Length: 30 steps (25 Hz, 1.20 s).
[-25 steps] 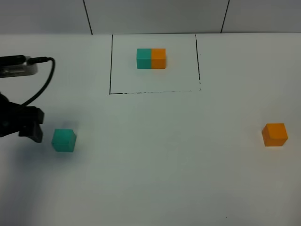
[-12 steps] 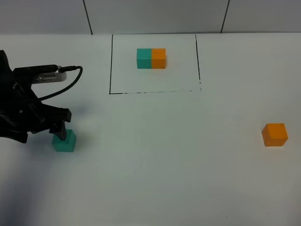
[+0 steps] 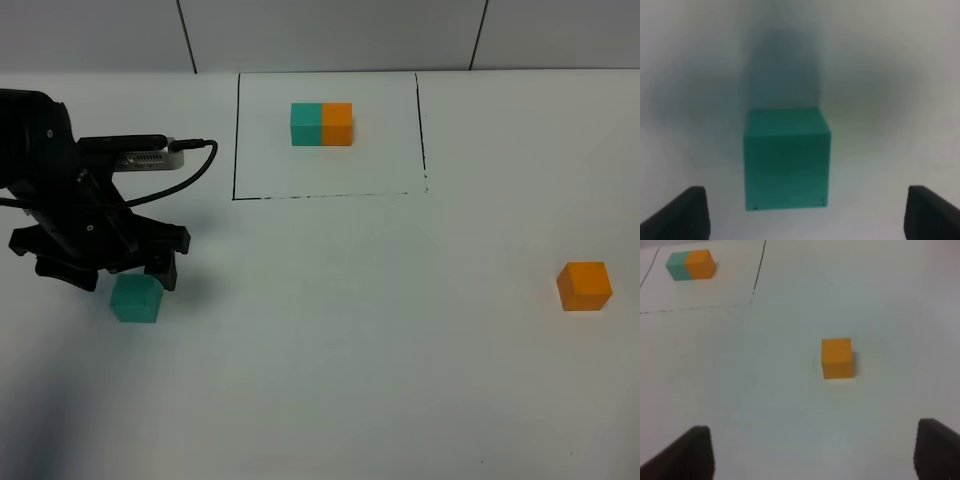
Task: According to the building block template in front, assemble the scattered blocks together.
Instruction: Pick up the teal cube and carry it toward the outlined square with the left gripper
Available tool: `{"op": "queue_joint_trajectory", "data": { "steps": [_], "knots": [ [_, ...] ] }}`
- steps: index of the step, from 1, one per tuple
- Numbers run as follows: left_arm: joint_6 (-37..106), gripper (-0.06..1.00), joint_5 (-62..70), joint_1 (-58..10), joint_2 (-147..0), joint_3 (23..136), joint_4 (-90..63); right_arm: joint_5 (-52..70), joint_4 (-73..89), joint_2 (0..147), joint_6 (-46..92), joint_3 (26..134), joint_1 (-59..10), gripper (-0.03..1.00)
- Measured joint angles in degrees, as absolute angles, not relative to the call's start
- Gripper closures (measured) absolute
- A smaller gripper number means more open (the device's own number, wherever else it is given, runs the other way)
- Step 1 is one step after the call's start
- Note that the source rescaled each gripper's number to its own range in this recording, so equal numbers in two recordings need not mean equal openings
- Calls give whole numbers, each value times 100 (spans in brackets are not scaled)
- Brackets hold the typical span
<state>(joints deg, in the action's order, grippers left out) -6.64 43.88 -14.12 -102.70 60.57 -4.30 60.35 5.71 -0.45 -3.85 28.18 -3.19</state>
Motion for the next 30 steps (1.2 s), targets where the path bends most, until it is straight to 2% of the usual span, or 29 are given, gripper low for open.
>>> {"op": "queue_joint_trajectory", "data": {
  "steps": [21,23,24,27,29,30],
  "knots": [
    [-902,29,3920,-1417,-11031,6057,-144,6035,571,-45,-385,2818,-319,31],
    [-906,35,3900,-1417,-11035,6057,-145,6035,571,-45,-385,2818,-319,31],
    [-906,42,3898,-1417,-11041,6057,-145,6035,571,-45,-385,2818,-319,31],
    [-906,71,3904,-1417,-11041,6057,-145,6035,571,-45,-385,2818,-319,31],
    [-906,94,3931,-1417,-11041,6057,-145,6035,571,-45,-385,2818,-319,31],
    [-906,94,3935,-1417,-11041,6057,-145,6035,571,-45,-385,2818,-319,31]
  ]
}}
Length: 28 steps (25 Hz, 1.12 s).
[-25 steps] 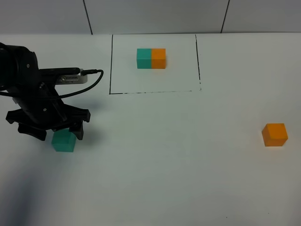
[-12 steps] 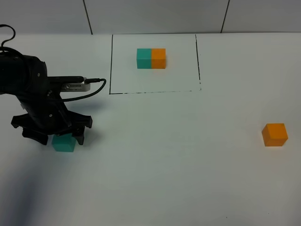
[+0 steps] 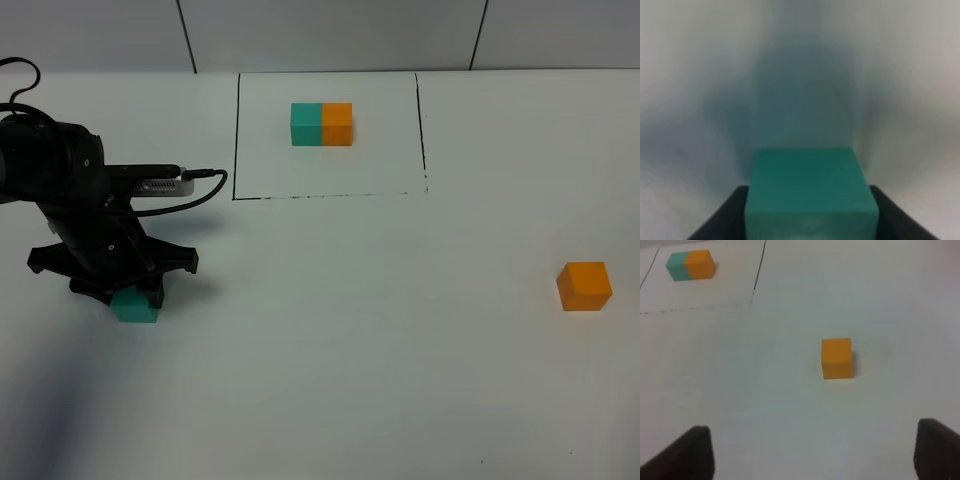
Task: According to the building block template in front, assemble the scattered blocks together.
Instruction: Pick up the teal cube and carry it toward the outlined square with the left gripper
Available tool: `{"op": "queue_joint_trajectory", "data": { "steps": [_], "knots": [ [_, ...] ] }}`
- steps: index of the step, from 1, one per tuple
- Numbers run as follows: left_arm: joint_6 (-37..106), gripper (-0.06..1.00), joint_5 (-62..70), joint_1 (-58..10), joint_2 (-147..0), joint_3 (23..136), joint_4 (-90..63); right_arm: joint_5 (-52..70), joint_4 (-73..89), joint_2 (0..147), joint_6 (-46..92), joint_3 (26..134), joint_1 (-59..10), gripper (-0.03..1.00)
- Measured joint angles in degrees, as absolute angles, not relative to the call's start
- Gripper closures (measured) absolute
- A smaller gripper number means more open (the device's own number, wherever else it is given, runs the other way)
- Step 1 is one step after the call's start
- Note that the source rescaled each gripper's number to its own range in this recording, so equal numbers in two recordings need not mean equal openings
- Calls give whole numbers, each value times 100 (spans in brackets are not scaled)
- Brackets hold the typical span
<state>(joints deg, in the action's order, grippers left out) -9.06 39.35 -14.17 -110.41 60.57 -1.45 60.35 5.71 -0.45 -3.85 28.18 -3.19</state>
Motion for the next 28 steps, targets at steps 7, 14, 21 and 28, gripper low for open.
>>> {"op": "queue_joint_trajectory", "data": {
  "steps": [7,14,21,28],
  "knots": [
    [-50,94,4564,-1605,-11045,6652,-124,6035,571,-45,-385,2818,-319,31],
    [1975,94,5284,-2480,-11683,8454,82,6034,571,-45,-385,2818,-319,31],
    [3743,94,6435,-3433,-13312,10885,339,6034,571,-45,-385,2818,-319,31],
    [4851,94,6820,-3804,-14400,12639,338,6034,571,-45,-385,2818,-319,31]
  ]
}}
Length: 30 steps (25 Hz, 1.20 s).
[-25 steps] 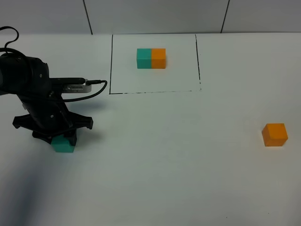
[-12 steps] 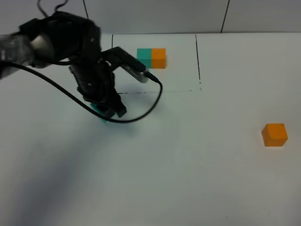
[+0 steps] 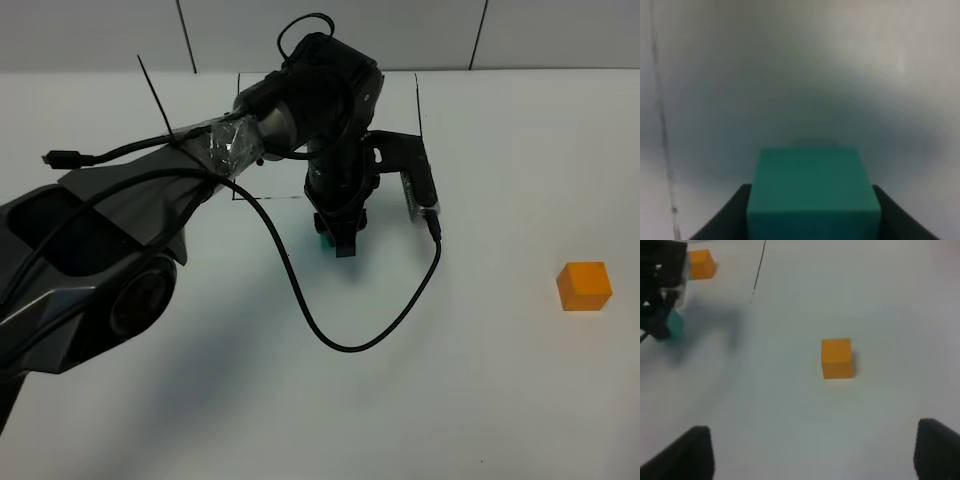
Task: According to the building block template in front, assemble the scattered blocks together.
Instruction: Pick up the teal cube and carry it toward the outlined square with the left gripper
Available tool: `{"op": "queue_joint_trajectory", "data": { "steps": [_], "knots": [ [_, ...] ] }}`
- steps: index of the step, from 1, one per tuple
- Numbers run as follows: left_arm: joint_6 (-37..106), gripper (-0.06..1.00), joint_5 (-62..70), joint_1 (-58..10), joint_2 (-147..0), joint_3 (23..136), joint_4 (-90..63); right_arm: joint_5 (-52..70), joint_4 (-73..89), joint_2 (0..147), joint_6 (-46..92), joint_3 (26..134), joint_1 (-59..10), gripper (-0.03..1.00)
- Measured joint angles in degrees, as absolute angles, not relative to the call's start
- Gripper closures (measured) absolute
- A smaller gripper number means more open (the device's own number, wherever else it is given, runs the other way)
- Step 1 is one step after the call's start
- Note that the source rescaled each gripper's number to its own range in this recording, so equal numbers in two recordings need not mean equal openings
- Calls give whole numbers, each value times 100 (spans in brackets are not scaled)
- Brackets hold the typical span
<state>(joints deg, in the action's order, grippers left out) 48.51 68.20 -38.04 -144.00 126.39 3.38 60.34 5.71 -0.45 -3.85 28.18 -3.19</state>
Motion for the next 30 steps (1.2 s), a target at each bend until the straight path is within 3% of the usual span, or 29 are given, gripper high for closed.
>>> {"op": "queue_joint_trajectory", "data": {
  "steps": [9,30],
  "knots": [
    [5568,94,6820,-3804,-14710,12997,332,6034,571,-45,-385,2818,-319,31],
    [5500,91,6825,-3804,-14776,13051,301,6034,571,-45,-385,2818,-319,31]
  ]
}}
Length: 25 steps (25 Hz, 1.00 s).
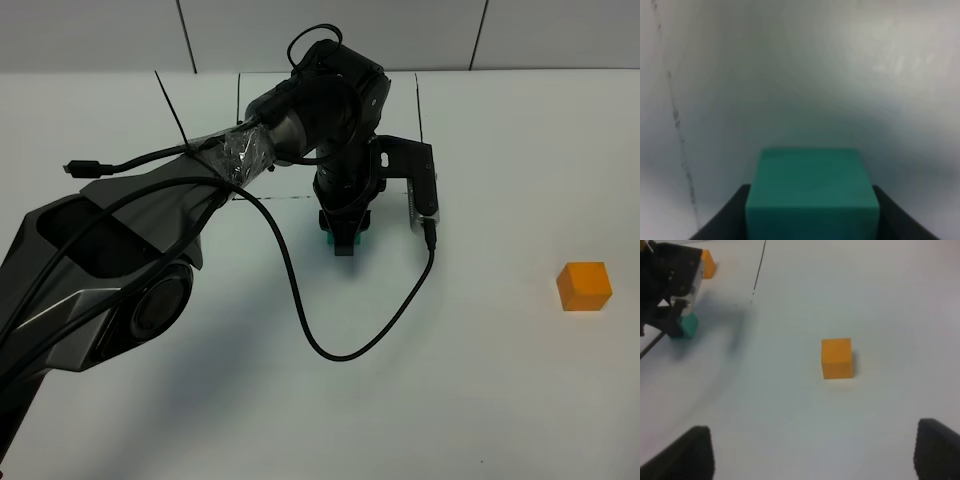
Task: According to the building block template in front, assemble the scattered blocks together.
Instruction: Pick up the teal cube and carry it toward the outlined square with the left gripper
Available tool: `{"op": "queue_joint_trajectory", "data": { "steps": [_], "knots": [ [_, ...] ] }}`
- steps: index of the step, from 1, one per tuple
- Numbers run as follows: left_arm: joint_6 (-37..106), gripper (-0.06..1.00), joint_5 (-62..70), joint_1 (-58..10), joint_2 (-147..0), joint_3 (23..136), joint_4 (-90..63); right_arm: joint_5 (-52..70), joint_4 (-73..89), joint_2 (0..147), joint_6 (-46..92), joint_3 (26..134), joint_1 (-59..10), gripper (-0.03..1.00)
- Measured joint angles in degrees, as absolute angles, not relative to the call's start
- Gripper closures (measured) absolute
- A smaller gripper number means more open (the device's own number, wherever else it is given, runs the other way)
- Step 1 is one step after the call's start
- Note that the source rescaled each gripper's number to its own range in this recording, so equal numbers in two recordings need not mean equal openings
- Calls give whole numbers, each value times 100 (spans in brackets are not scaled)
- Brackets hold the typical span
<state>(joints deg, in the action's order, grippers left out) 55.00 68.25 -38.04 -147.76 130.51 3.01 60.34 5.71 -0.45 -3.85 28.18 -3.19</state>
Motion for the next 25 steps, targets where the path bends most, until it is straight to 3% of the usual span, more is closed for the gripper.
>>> {"op": "queue_joint_trajectory", "data": {
  "steps": [3,9,11,13,18,25],
  "knots": [
    [5483,71,6825,-3804,-14806,13045,224,6034,571,-45,-385,2818,-319,31],
    [4918,13,6825,-3804,-14397,13041,-95,6034,571,-45,-385,2818,-319,31],
    [4623,1,6831,-3783,-14130,13041,-141,6034,571,-45,-385,2818,-319,31],
    [4224,-5,6831,-3687,-13895,13041,-149,6034,571,-45,-385,2818,-319,31],
    [3274,-6,6838,-2816,-13259,12809,-446,6034,571,-45,-385,2818,-319,31],
    [3210,-6,6827,-930,-11785,10790,-1561,6034,566,-45,-385,2818,-319,31]
  ]
}}
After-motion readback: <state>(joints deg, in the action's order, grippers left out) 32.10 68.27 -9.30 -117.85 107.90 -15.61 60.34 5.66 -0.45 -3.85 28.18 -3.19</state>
